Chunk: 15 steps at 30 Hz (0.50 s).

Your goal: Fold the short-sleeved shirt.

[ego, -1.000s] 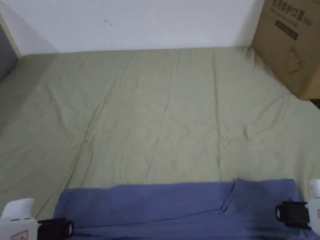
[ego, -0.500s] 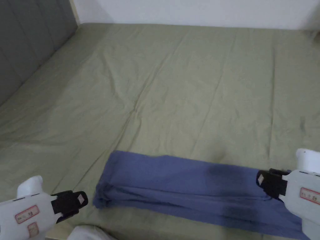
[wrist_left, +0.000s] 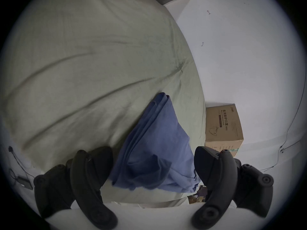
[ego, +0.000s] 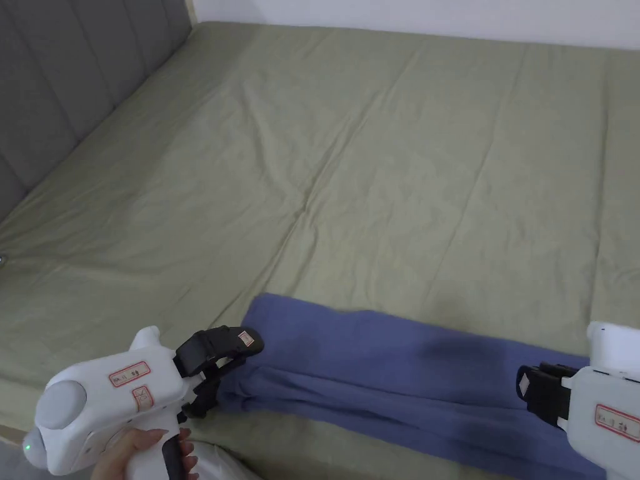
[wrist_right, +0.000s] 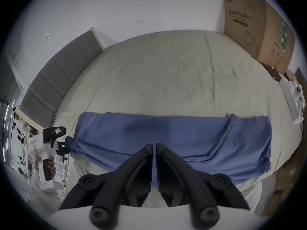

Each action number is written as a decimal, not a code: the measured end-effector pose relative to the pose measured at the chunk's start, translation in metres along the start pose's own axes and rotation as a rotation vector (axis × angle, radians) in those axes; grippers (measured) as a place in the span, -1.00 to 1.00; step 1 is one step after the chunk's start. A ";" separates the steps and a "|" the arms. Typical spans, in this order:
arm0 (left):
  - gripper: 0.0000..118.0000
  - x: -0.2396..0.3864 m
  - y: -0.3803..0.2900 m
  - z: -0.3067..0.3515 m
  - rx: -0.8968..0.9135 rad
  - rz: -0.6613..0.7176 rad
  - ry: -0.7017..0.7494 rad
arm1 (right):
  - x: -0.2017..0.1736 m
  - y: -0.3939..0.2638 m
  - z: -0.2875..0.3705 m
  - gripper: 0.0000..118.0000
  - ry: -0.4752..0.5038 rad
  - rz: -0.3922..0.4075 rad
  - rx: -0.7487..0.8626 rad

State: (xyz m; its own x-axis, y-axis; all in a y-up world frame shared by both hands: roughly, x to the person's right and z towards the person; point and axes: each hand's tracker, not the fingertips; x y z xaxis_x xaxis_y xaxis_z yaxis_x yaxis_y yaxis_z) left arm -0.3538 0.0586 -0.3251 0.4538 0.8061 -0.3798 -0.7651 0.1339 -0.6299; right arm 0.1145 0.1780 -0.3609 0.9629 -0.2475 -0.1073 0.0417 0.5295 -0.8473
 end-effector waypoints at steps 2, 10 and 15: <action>0.78 0.000 0.000 -0.007 -0.011 -0.015 -0.009 | 0.008 0.000 -0.001 -0.91 0.002 -0.046 -0.013; -0.85 -0.006 0.003 -0.019 -0.035 0.034 0.068 | 0.021 -0.003 0.003 -0.91 -0.009 -0.061 -0.006; -0.85 0.058 -0.002 -0.002 0.022 -0.145 0.151 | 0.037 -0.005 0.022 -0.91 -0.008 -0.105 0.041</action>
State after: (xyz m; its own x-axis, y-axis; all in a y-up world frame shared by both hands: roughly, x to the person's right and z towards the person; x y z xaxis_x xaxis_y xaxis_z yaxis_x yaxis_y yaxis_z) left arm -0.3251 0.1037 -0.3473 0.6219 0.6820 -0.3849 -0.6961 0.2563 -0.6706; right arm 0.1561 0.1836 -0.3494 0.9548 -0.2969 -0.0153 0.1527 0.5338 -0.8317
